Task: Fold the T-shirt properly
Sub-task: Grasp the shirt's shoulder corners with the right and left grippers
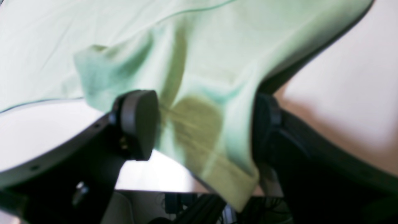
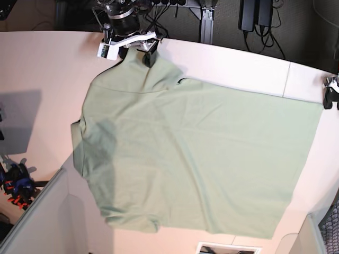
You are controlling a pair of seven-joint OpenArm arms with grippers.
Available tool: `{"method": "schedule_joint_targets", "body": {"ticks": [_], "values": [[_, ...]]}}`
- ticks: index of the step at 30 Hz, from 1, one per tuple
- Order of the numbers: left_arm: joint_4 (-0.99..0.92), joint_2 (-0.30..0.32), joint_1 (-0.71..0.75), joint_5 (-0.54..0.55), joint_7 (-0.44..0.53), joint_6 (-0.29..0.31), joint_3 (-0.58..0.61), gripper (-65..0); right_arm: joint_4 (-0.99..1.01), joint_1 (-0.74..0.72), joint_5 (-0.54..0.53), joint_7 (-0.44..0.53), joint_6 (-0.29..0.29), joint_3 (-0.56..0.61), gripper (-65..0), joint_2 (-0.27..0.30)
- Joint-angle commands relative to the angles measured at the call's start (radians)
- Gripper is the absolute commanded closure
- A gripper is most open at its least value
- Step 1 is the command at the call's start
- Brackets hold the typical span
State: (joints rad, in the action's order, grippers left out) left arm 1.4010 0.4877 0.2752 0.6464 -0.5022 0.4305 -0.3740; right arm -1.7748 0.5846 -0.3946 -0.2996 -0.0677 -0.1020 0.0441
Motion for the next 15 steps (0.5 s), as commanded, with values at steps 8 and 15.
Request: {"method": "schedule_joint_targets", "body": {"ticks": [8, 15], "values": [[-0.019, -0.014, -0.014, 0.008, -0.042, 0.009, 0.095, -38.9, -0.002, 0.018, 0.027, -0.049, 0.007, 0.002, -43.4, 0.0], [-0.019, -0.068, -0.014, -0.009, -0.069, 0.028, 0.182, -38.9, -0.002, 0.02, 0.032, -0.049, 0.008, 0.002, -43.4, 0.0]]}}
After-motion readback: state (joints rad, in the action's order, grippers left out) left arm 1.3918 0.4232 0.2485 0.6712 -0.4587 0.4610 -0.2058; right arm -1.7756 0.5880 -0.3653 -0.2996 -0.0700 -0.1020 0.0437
